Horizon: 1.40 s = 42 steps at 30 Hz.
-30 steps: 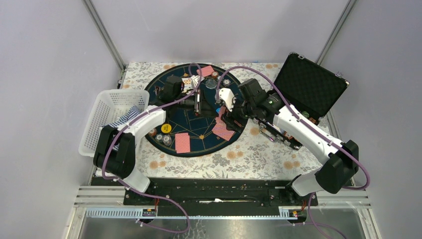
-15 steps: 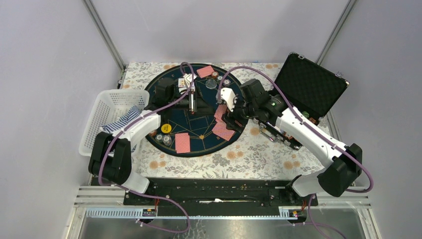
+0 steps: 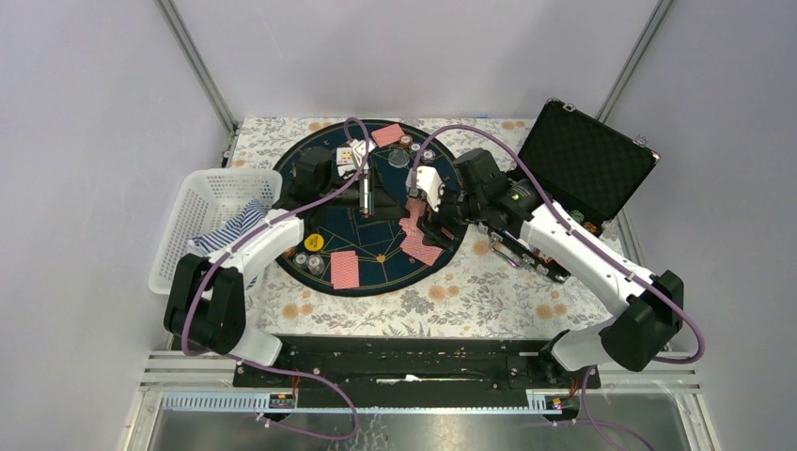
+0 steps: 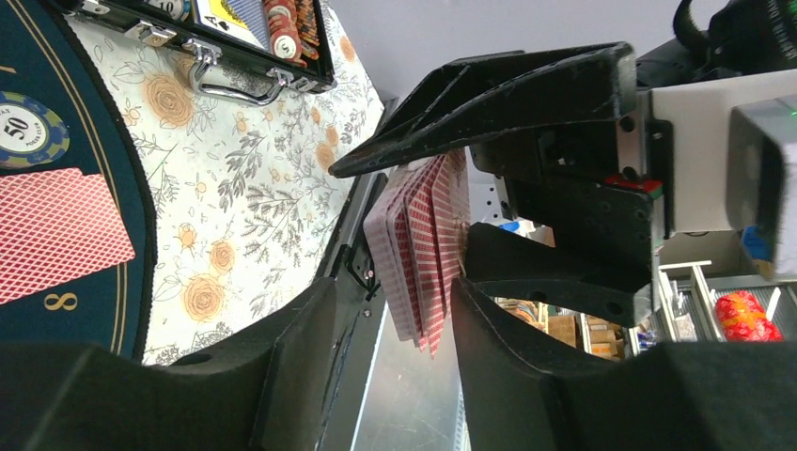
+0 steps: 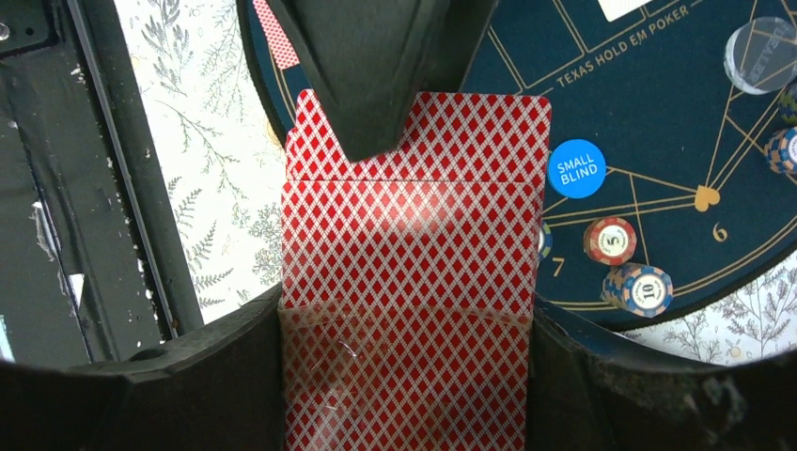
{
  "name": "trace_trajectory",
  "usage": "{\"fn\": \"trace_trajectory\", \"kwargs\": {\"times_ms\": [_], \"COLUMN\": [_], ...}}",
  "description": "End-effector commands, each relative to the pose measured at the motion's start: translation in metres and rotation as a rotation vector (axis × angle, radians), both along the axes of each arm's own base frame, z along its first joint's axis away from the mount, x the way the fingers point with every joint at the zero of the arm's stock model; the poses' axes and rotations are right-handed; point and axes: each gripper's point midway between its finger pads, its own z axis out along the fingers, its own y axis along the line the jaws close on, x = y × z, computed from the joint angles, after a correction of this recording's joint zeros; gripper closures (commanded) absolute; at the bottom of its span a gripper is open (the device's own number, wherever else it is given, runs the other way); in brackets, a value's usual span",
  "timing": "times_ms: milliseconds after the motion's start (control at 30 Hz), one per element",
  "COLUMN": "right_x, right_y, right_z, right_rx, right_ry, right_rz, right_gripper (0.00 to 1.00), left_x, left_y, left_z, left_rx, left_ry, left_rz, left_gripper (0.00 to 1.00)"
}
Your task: Distribute texas hold em gaming equipment
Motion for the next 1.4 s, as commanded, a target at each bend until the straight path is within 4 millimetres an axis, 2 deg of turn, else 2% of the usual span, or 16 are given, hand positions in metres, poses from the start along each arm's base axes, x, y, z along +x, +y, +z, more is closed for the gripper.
{"fn": "trace_trajectory", "kwargs": {"times_ms": [0,267,700,867,1100,1167,1233,1367], "right_x": [-0.001,0.001,0.002,0.009,0.021,0.025,0.027,0.028], "right_y": [0.017,0.019,0.015,0.012,0.015,0.017,0.02,0.028], "right_z": [0.027,0.032,0.033,0.033,0.034,0.036,0.041,0.053], "right_rx": [0.099,0.111,0.112,0.121,0.151,0.165,0.19,0.249], "right_ry": [-0.068,-0.081,-0.092,-0.097,-0.102,-0.11,-0.111,-0.095], "right_rz": [0.063,0.067,0.05,0.027,0.01,0.006,0.002,0.01], "right_gripper": [1.0,1.0,1.0,1.0,1.0,1.0,1.0,1.0], "left_x": [0.003,0.003,0.015,0.021,0.042,0.053,0.065,0.083], "left_y": [-0.003,0.004,0.024,0.042,0.085,0.1,0.111,0.117], "left_z": [0.016,0.012,0.017,0.024,0.038,0.032,0.018,-0.015], "left_rx": [-0.009,0.01,-0.019,-0.055,-0.081,-0.057,-0.022,-0.003], "left_ry": [-0.076,-0.068,-0.053,-0.047,-0.08,-0.086,-0.053,0.035], "left_rz": [-0.012,0.009,0.08,0.139,0.338,0.409,0.474,0.519], "left_gripper": [0.51,0.78,1.0,1.0,1.0,1.0,1.0,1.0]}}
